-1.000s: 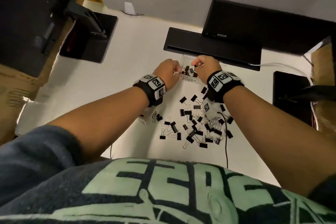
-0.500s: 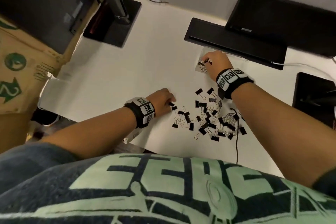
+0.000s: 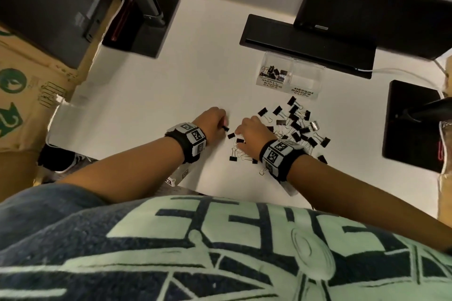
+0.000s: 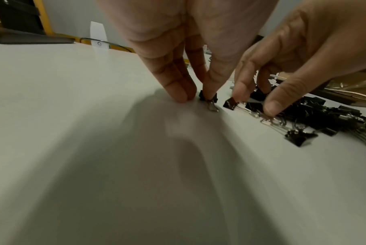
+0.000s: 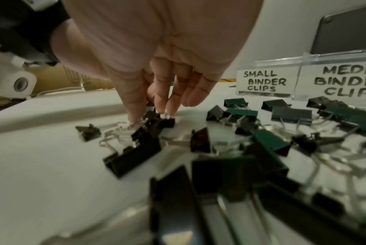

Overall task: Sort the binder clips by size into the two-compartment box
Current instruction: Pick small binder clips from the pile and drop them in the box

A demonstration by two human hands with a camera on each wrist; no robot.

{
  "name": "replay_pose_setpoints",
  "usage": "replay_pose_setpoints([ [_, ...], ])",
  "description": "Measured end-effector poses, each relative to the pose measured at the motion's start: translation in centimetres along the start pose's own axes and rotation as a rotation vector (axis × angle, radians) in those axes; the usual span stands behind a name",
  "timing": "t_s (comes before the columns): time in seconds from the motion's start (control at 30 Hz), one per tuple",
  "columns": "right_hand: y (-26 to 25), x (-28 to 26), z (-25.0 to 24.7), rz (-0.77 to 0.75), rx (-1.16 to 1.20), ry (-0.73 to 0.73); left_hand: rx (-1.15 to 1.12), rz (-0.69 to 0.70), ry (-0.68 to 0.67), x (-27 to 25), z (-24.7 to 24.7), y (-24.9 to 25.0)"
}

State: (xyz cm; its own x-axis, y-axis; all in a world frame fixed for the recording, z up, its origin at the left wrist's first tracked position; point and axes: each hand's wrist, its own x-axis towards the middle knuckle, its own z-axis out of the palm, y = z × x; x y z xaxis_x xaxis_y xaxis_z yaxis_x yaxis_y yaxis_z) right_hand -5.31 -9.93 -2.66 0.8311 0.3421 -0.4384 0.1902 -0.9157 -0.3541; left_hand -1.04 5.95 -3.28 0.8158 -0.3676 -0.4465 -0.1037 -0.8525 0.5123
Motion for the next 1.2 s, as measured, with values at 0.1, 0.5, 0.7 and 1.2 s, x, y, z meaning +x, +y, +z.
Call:
replay_pose_setpoints([
  [0.1, 0.0, 0.1, 0.4, 0.018, -0.005, 0.024, 0.036, 0.060, -0.023, -0.2, 0.3, -0.3],
  [0.5, 1.1, 0.3, -0.2, 0.133, 0.158, 0.103, 0.211, 0.069, -0.030, -0.2, 0.5, -0.7],
  [0.7, 2.1, 0.4, -0.2, 0.072, 0.112, 0.093, 0.213, 0.158, -0.005, -0.8, 1.1, -1.7],
  [1.2, 3.5, 0.3, -0.8, 0.167, 0.364, 0.158, -0.114, 0.041, 0.078, -1.1, 0.9, 0.3],
])
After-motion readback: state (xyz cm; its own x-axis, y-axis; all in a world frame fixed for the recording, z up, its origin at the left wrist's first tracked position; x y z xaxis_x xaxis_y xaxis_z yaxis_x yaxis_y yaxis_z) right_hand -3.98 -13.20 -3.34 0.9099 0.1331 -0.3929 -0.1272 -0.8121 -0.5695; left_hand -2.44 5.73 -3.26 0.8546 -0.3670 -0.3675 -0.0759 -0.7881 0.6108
